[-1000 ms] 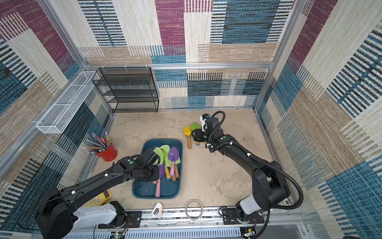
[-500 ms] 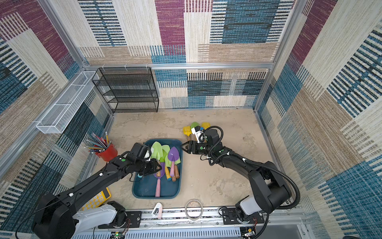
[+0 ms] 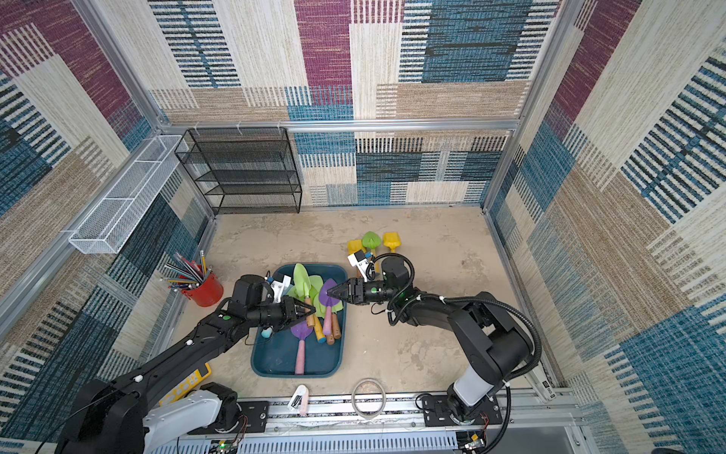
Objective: Take the shovel out of the storage box
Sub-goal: Pick up the shovel from the storage box, then place the shovel at the center of the board.
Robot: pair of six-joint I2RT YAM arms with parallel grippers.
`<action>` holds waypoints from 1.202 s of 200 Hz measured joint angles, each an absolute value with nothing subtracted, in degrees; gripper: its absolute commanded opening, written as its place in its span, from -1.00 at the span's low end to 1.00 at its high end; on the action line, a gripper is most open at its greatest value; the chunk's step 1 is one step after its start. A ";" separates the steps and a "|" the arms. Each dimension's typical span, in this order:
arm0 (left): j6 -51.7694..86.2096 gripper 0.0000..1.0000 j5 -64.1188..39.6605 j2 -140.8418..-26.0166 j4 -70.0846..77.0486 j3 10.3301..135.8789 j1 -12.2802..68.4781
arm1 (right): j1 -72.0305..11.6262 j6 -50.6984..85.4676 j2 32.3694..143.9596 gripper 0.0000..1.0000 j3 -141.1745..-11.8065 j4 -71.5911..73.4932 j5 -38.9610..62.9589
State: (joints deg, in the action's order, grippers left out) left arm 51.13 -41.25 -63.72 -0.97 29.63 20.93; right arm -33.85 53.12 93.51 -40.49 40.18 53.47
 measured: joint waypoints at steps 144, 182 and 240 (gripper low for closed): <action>64.71 -0.66 -51.62 -65.14 26.52 22.98 20.69 | -38.04 67.64 108.99 -0.09 -47.42 60.38 58.50; 65.67 -0.66 -52.71 -65.34 28.01 22.48 20.69 | -38.57 72.10 111.26 -0.25 -48.12 65.80 59.07; 65.76 -0.31 -52.88 -65.19 28.97 22.06 20.69 | -38.61 75.70 112.09 -0.55 -49.23 68.23 59.46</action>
